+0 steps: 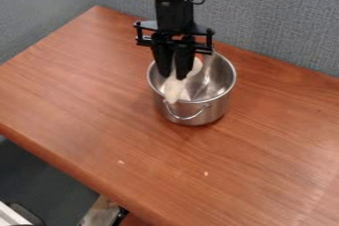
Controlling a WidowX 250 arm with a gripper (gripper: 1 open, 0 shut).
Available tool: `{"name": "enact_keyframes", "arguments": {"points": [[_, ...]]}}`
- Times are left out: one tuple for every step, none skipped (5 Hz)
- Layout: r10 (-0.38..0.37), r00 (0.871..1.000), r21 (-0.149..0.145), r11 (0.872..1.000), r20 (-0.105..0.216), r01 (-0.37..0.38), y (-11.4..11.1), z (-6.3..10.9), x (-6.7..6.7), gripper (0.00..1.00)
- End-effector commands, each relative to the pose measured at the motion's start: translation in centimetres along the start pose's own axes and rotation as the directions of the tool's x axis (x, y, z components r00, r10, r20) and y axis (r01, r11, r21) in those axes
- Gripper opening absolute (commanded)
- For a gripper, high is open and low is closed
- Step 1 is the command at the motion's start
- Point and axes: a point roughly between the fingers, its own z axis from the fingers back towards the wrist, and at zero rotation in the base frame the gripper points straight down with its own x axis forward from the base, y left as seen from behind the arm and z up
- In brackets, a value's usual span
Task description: Put the mushroom in the metal pot
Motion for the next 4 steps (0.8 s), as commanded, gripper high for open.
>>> {"name": "enact_keyframes", "arguments": {"points": [[-0.011, 0.999, 0.014, 1.0, 0.032, 0.01, -0.3, 0.5, 0.0, 0.0], [-0.005, 0.999, 0.017, 1.0, 0.033, 0.004, -0.4, 0.2, 0.2, 0.0], [0.003, 0.999, 0.021, 1.0, 0.034, -0.004, -0.4, -0.2, 0.3, 0.0], [0.014, 0.999, 0.026, 1.0, 0.036, -0.015, -0.4, -0.5, 0.4, 0.0]]}}
